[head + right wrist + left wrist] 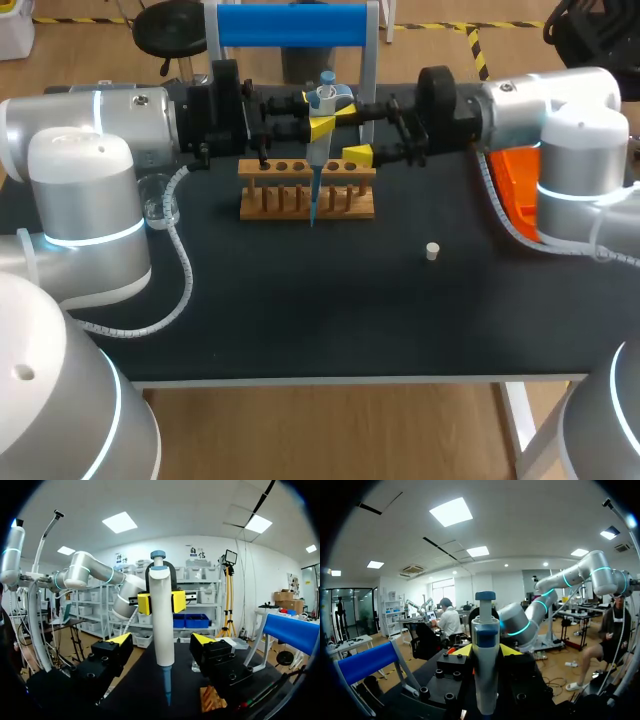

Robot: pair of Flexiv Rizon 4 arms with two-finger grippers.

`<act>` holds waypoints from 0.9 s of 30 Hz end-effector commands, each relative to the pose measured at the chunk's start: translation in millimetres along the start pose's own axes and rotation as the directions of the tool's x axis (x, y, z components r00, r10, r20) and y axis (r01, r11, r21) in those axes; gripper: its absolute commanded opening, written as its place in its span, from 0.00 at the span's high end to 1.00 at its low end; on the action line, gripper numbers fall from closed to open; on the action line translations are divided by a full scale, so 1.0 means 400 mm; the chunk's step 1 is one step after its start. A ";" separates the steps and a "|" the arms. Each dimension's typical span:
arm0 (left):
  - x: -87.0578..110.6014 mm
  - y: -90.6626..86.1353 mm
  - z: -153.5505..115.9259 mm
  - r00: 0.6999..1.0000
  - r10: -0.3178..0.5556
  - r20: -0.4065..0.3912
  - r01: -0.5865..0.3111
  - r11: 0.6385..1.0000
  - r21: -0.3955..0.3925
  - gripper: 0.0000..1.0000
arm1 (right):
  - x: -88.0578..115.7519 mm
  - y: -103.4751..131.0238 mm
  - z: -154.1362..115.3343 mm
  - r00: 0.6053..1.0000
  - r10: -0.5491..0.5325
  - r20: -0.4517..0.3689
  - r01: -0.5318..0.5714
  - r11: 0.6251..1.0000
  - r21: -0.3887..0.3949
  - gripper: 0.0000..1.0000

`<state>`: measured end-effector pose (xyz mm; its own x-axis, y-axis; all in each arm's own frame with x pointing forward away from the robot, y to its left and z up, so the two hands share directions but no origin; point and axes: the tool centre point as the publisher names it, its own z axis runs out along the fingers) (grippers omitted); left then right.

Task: Invert the test tube, pick up the pipette, mount the tip to pipette, aspirate from beaker and dispense into the tube, eject the tip, return the pipette, and cap with the stopper.

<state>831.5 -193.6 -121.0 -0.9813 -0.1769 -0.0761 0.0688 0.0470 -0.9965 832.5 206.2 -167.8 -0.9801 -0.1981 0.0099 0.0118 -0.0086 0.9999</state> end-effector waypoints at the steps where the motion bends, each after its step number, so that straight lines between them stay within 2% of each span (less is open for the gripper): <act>1: 0.001 0.001 0.000 1.000 0.001 0.002 -0.001 1.000 0.003 1.00 | -0.005 -0.001 0.018 1.000 0.003 0.009 -0.003 1.000 0.006 0.26; 27: 0.001 0.001 0.000 1.000 0.001 0.002 -0.001 1.000 0.003 1.00 | -0.017 0.005 0.076 0.998 -0.014 0.054 0.012 1.000 0.021 0.29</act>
<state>831.5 -193.5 -121.0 -0.9813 -0.1768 -0.0761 0.0688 0.0472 -0.9965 833.6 234.6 -165.5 -0.9886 -0.1503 -0.0017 -0.0032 0.0100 0.9999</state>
